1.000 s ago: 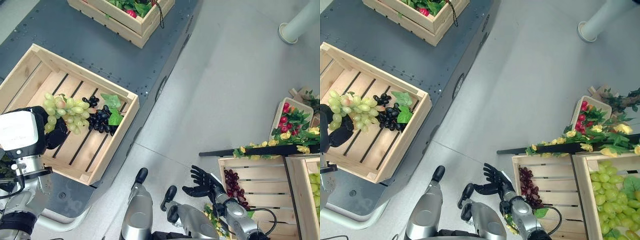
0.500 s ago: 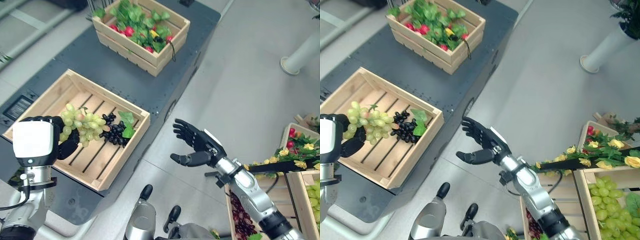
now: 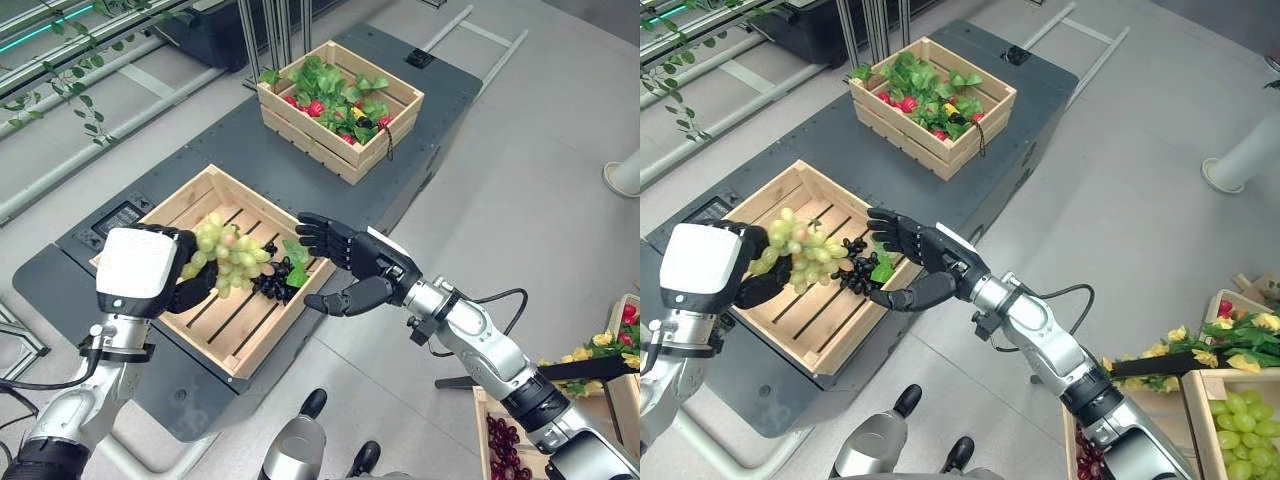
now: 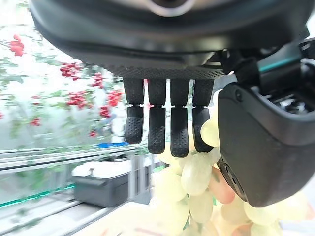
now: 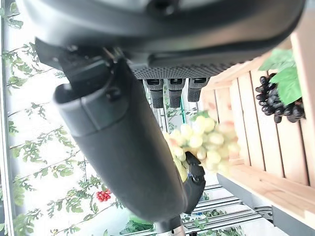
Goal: Pick up the fruits from the basket on one side to the basket on the other side
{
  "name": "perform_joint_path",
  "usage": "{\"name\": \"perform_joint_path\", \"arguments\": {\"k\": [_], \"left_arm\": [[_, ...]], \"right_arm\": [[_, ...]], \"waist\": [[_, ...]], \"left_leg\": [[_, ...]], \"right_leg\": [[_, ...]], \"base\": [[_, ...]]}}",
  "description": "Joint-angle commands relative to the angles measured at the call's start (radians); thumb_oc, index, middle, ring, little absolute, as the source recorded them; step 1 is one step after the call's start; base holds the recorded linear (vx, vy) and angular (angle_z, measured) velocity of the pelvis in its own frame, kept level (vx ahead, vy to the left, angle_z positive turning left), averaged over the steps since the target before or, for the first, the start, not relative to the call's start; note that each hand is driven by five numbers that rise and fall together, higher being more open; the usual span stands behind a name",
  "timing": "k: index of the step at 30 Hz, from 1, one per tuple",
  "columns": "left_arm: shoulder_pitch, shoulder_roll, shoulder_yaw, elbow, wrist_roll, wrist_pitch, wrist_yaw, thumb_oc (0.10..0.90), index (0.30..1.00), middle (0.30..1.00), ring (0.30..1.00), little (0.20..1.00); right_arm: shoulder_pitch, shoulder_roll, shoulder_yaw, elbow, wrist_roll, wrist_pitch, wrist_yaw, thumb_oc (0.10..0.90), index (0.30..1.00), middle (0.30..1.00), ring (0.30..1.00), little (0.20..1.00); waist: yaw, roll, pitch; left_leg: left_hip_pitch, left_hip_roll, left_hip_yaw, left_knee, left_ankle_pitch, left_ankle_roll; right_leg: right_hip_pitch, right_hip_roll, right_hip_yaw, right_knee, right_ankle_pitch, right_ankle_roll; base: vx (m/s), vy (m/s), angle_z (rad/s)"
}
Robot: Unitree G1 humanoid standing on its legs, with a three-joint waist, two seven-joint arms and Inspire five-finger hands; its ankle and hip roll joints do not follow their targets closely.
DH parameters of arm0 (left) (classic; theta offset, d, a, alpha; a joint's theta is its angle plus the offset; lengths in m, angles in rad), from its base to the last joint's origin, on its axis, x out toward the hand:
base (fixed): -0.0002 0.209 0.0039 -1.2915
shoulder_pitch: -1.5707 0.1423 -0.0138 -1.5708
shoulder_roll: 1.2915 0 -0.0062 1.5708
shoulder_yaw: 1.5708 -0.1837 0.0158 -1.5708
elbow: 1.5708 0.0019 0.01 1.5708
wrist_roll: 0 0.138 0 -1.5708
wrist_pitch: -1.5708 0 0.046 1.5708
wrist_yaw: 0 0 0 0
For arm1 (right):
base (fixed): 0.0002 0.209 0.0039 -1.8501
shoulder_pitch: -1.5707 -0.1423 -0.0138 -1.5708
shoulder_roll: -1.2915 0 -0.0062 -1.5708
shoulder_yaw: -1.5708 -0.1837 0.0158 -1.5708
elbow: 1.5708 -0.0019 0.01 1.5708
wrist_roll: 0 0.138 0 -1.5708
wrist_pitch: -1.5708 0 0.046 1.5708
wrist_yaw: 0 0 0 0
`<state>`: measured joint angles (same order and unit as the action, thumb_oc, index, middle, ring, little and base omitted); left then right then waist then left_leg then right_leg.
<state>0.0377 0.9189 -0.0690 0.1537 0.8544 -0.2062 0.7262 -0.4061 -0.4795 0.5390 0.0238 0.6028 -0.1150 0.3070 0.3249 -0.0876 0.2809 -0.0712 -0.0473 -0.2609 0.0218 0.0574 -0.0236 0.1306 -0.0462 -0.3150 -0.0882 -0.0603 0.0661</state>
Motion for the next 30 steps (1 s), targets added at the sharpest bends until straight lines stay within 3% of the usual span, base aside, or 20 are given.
{"name": "perform_joint_path", "arguments": {"k": [1,14,30], "left_arm": [[-0.076,0.042,0.004,-0.039,-0.025,-0.022,0.042,0.400,0.300,0.300,0.300,0.300],[-0.084,0.011,-0.009,-0.125,-0.083,-0.060,-0.006,0.400,0.300,0.300,0.300,0.300],[-0.105,0.005,-0.034,-0.213,-0.064,-0.088,-0.051,0.400,0.300,0.300,0.300,0.300]], "right_arm": [[-0.038,0.023,0.057,-0.085,0.081,-0.074,0.024,0.800,0.900,0.900,0.900,0.900],[-0.090,0.037,0.102,-0.035,0.005,-0.097,-0.022,0.800,0.900,0.900,0.900,0.900],[-0.100,0.074,0.119,0.015,0.006,-0.113,-0.069,0.800,0.900,0.900,0.900,0.900]], "waist": [[-0.017,0.042,-0.203],[-0.012,0.050,-0.244],[-0.010,0.050,-0.254]], "left_leg": [[0.007,-0.057,-0.018,-0.107,0.041,0.013],[0.018,-0.056,-0.003,-0.104,0.028,0.021],[0.024,-0.054,0.003,-0.106,0.021,0.028]], "right_leg": [[-0.065,-0.021,-0.008,0.053,0.031,-0.010],[-0.068,-0.035,0.007,0.029,0.054,0.001],[-0.074,-0.037,0.005,0.038,0.051,0.003]], "base": [[0.00,0.000,0.00],[0.00,0.000,0.00],[0.00,0.000,0.00]]}}
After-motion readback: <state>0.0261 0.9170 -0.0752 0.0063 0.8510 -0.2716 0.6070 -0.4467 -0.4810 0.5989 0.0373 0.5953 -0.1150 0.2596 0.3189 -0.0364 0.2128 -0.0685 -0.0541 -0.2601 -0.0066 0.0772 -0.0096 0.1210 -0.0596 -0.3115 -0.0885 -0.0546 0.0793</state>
